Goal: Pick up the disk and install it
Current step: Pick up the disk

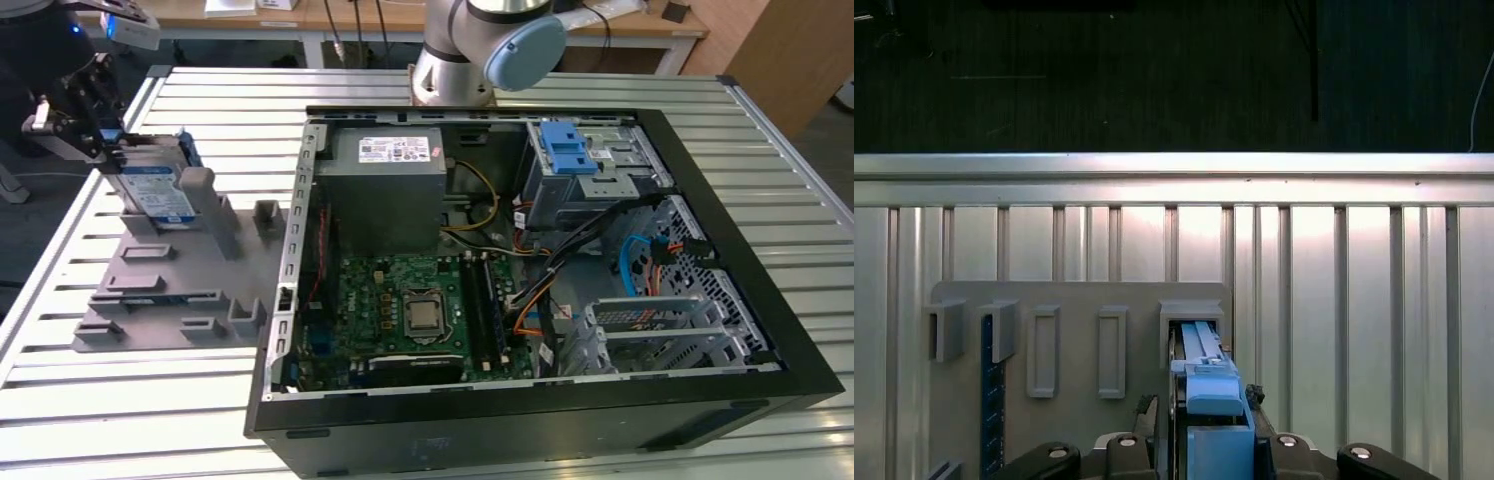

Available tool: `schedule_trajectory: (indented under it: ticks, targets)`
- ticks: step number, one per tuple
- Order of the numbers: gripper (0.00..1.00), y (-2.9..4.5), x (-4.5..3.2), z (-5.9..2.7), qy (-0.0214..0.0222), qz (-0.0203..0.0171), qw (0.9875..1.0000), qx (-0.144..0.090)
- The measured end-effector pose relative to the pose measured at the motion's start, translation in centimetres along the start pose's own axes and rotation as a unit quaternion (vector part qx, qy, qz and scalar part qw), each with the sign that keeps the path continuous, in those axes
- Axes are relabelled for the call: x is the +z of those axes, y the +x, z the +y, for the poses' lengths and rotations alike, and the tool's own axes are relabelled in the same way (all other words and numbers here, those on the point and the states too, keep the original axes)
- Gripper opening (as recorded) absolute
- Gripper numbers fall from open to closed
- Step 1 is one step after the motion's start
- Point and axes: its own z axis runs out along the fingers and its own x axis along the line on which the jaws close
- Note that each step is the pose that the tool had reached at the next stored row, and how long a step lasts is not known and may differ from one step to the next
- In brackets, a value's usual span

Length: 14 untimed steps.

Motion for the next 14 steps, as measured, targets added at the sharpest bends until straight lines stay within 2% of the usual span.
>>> schedule_trajectory:
  ticks: [3,4,14]
  targets:
    - [0.43,0.0,-0.01,0.0,-0.0001,0.0,1.0,0.0]
    - [0.36,0.0,-0.01,0.0,-0.0001,0.0,1.0,0.0]
    - [0.36,0.0,-0.06,0.0,-0.0001,-0.0002,1.0,0.0]
